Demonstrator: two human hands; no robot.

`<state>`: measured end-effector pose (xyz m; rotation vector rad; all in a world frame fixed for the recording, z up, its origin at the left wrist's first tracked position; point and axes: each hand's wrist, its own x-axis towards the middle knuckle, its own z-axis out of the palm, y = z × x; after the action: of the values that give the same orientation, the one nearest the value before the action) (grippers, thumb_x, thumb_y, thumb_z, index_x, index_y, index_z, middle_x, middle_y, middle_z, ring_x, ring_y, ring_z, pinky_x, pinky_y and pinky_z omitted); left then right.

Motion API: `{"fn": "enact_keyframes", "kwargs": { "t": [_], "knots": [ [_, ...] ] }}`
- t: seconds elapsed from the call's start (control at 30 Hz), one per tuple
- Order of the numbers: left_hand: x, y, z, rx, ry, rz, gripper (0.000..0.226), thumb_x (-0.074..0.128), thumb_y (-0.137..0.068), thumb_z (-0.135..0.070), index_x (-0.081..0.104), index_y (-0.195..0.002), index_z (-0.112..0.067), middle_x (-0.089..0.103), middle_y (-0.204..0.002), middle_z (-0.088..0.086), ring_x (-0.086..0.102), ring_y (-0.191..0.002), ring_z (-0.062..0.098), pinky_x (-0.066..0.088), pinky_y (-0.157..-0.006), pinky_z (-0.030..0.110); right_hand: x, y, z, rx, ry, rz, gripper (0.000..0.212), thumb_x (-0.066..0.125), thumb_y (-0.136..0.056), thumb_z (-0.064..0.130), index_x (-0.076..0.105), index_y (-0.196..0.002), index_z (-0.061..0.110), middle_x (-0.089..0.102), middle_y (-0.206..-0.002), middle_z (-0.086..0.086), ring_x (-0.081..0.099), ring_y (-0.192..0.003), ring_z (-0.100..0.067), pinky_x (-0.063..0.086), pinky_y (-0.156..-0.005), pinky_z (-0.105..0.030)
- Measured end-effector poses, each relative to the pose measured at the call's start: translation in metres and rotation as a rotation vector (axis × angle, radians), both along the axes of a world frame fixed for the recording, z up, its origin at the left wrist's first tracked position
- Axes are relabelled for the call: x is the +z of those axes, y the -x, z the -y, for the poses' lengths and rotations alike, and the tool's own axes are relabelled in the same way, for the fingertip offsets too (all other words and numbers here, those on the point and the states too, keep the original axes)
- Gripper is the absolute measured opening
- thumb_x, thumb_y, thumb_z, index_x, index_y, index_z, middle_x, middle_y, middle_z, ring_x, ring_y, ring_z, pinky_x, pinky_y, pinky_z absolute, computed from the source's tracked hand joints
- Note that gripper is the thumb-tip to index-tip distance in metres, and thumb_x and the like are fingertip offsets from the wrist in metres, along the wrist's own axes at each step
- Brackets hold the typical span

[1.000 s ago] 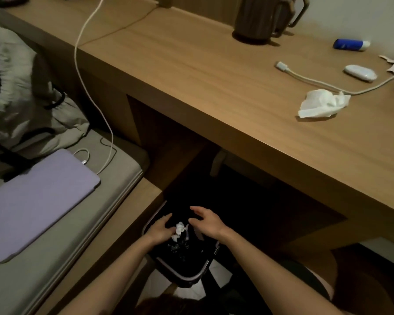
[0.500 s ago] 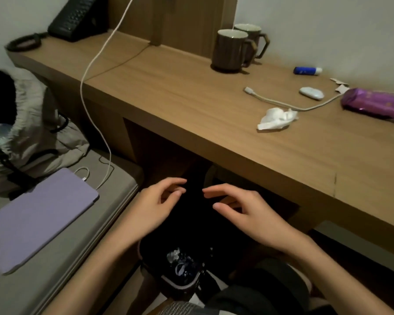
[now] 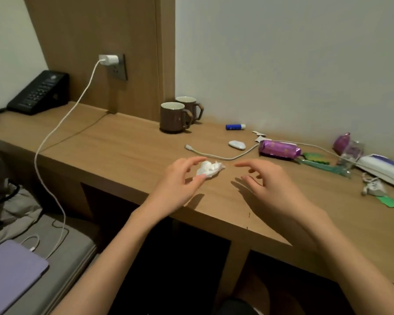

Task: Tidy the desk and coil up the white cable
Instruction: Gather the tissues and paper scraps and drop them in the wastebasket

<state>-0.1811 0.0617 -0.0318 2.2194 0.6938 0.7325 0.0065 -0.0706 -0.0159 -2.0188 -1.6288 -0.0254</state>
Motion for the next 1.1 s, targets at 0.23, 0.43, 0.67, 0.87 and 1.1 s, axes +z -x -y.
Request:
{"fn": "enact_keyframes", "kwargs": {
  "t": [0.23,0.43,0.67,0.87,1.1],
  "knots": [
    [-0.015,-0.05,-0.015,0.072,-0.218,-0.298,0.05,0.051,-0.089,-0.049,0.039,-0.137,-0.042,0.042,-0.136,-0.008,0.033,-0.124,0.016,0.027,-0.098,0.032,-0.013,-0.044,0.0,-0.183,0.197,0.151,0.038,0.055,-0.093,0.033,0.049,-0.13,0.031,0.059,-0.126,0.007,0.053,-0.114,-0.011,0.052,-0.091,-0.032],
    [-0.016,-0.068,-0.022,0.034,-0.226,-0.245,0.031,0.055,-0.088,-0.046,0.053,-0.118,-0.037,0.049,-0.12,-0.009,0.039,-0.112,0.012,0.036,-0.092,0.03,-0.025,-0.047,0.001,-0.187,0.15,0.233,0.029,0.047,-0.097,0.032,0.054,-0.125,0.027,0.061,-0.121,0.007,0.052,-0.109,-0.01,0.046,-0.089,-0.025],
    [-0.008,-0.092,-0.025,-0.126,-0.216,-0.194,0.007,0.051,-0.094,-0.028,0.05,-0.094,-0.021,0.054,-0.097,-0.005,0.05,-0.094,0.013,0.042,-0.075,0.022,-0.025,-0.048,0.002,-0.188,0.134,0.239,0.028,0.045,-0.097,0.034,0.055,-0.124,0.03,0.061,-0.12,0.009,0.054,-0.109,-0.009,0.049,-0.088,-0.025],
    [0.005,-0.116,-0.042,-0.113,-0.092,0.064,0.017,0.042,-0.097,-0.009,0.049,-0.105,-0.022,0.062,-0.104,-0.002,0.059,-0.099,0.009,0.051,-0.081,0.026,0.0,-0.056,-0.007,-0.237,0.041,0.119,0.025,0.052,-0.095,0.031,0.06,-0.118,0.032,0.066,-0.11,0.014,0.061,-0.093,-0.004,0.053,-0.079,-0.026],
    [0.007,-0.136,-0.075,0.028,-0.082,0.21,0.033,0.034,-0.095,0.001,0.057,-0.102,-0.022,0.053,-0.087,-0.002,0.051,-0.081,0.005,0.039,-0.068,0.019,0.048,-0.114,-0.057,-0.3,-0.092,-0.027,0.022,0.052,-0.094,0.023,0.066,-0.11,0.024,0.068,-0.107,0.01,0.062,-0.083,-0.01,0.05,-0.076,-0.031]
  ]
}}
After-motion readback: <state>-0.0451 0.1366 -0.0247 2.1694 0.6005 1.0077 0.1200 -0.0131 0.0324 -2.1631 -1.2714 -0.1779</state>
